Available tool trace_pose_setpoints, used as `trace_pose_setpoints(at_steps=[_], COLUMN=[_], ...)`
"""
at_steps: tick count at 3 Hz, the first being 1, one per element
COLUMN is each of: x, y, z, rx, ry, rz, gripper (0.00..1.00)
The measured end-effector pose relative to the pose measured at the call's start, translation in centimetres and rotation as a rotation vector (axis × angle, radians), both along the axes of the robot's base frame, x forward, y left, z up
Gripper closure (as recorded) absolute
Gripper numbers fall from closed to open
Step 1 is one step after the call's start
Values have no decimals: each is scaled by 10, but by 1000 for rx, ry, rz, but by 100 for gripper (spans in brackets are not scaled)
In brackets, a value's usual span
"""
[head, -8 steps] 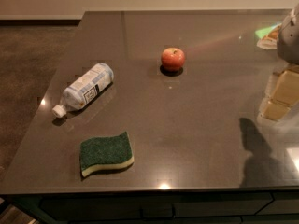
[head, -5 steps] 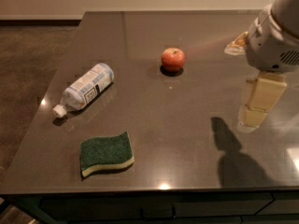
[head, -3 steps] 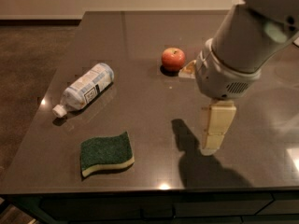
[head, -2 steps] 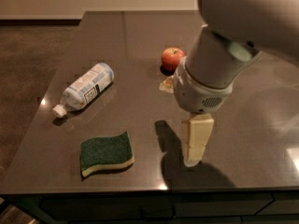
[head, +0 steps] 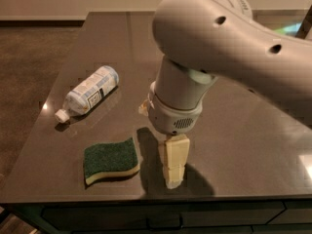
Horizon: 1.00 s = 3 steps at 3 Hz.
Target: Move sponge near apple
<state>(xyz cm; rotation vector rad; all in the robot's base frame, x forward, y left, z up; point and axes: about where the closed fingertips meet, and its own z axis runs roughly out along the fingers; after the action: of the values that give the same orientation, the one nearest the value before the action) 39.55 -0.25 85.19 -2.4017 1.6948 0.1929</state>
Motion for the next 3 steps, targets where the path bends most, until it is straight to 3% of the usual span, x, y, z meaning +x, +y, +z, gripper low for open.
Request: trace_pose_setpoints(at_steps=[3], x=[-20], y=[56], z=[-12], rx=[-7], ry=[35], rz=[64], gripper=[0])
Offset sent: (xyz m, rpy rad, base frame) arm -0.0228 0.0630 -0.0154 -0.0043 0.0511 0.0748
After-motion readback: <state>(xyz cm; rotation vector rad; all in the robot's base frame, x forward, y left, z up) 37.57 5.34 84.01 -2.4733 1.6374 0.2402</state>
